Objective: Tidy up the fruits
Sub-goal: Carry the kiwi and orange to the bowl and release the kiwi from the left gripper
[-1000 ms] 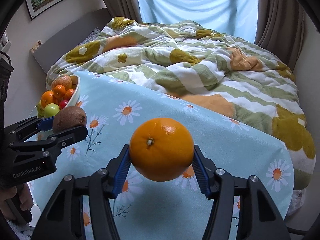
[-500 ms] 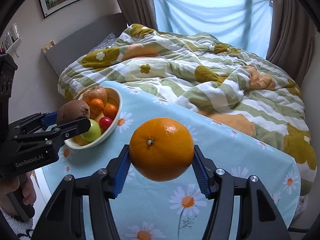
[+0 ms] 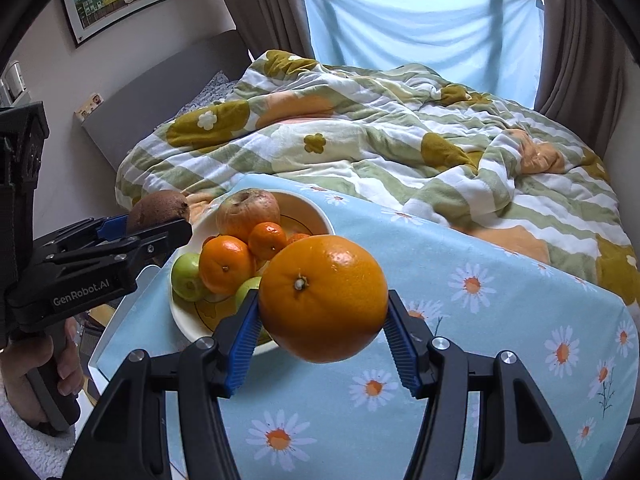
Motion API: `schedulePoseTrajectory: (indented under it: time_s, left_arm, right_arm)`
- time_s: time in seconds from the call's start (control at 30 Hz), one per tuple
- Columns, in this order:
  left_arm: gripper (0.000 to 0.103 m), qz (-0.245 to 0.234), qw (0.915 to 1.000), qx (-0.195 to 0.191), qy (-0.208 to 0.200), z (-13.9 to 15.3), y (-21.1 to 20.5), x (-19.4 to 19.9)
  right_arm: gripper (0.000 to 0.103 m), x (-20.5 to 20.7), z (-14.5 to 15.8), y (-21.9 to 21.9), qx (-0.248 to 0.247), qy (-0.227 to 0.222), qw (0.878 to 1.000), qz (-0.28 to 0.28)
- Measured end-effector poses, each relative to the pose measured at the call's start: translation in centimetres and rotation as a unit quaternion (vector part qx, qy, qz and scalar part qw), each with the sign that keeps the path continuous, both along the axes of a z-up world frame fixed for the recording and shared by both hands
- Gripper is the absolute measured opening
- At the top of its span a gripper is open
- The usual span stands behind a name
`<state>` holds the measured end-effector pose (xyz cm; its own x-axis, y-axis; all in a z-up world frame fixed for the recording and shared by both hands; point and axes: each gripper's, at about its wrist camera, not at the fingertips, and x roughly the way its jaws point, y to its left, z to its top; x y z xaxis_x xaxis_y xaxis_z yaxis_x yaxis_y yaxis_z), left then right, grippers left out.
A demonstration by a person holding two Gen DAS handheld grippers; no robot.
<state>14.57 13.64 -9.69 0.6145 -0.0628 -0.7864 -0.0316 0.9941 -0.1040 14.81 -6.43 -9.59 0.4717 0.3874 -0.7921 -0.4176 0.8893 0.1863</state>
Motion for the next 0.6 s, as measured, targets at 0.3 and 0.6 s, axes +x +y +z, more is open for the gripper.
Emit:
schedulePoseTrajectory:
  time_s: [0.3, 0.6]
  left_arm:
    - [0.067, -0.034, 0.9993, -0.011, 0.010, -2.8, 3.4, 1.5]
    - [0.067, -0.060, 0.9973, -0.032, 0.025, -5.6, 4.3, 2.6]
  right_arm:
    - [0.055, -0.6, -1.3, 2.4, -0.007, 0.009, 0.999, -0.050]
    - [0.055, -1.3, -2.0, 2.9, -0.017, 0.009, 0.996, -0.090]
